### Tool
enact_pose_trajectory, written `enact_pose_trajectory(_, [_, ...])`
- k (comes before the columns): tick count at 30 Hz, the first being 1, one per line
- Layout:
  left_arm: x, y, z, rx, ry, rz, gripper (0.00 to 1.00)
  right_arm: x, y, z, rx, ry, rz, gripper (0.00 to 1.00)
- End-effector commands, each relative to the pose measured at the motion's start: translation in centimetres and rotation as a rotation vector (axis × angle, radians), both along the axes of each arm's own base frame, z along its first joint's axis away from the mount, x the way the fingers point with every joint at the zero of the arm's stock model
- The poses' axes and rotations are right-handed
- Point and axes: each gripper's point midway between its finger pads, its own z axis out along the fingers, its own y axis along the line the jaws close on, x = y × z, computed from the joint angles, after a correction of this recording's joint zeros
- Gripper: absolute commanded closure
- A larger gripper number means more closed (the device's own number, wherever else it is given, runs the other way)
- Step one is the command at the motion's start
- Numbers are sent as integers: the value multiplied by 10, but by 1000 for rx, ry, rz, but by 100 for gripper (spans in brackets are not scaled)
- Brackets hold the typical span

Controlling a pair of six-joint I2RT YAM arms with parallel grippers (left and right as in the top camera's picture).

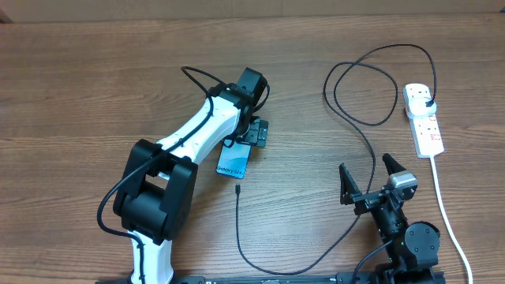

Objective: Plug charger to phone and switch on socket

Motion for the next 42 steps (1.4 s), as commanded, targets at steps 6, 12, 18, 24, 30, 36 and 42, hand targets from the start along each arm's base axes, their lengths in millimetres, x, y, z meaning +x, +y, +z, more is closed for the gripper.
enact_pose_trajectory(6, [-15,5,-29,10,29,-66,0,0,-1,-2,-5,-4,-7,0])
enact_pose_trajectory(12, [-26,9,-38,19,61,-71,0,0,-1,-2,-5,-4,-7,0])
enact_pose_trajectory(18, [-28,11,-38,19,71,-27,11,0,-1,-2,-5,-4,-7,0])
enact_pose_trajectory(24, [-26,13,-38,11,63,94,11,0,-1,-2,-5,-4,-7,0])
enact_pose_trajectory(30, [-25,18,-38,1,66,187,11,0,-1,-2,-5,-4,-7,0])
enact_pose_trajectory(36, [-25,30,-39,-1,90,242,9,0,-1,-2,-5,-4,-7,0])
enact_pose_trajectory(42, [-26,37,-39,-13,113,269,6,0,-1,-2,-5,-4,-7,0])
